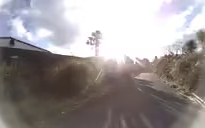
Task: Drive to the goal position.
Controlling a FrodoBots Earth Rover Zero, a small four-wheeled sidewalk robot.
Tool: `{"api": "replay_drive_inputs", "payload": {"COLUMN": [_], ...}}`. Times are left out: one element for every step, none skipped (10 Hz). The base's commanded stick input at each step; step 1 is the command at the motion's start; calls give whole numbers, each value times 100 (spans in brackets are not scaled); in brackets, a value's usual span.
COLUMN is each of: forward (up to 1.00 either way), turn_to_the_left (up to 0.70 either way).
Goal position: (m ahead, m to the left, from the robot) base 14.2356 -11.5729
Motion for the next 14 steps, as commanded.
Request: {"api": "replay_drive_inputs", "payload": {"forward": [0,0,0,0,0,0,0,0,0,0,0,0,0,0], "turn_to_the_left": [-50,-50,-50,-50,-50,-50,-50,-50,-50,-50,-50,-50,-50,-50]}}
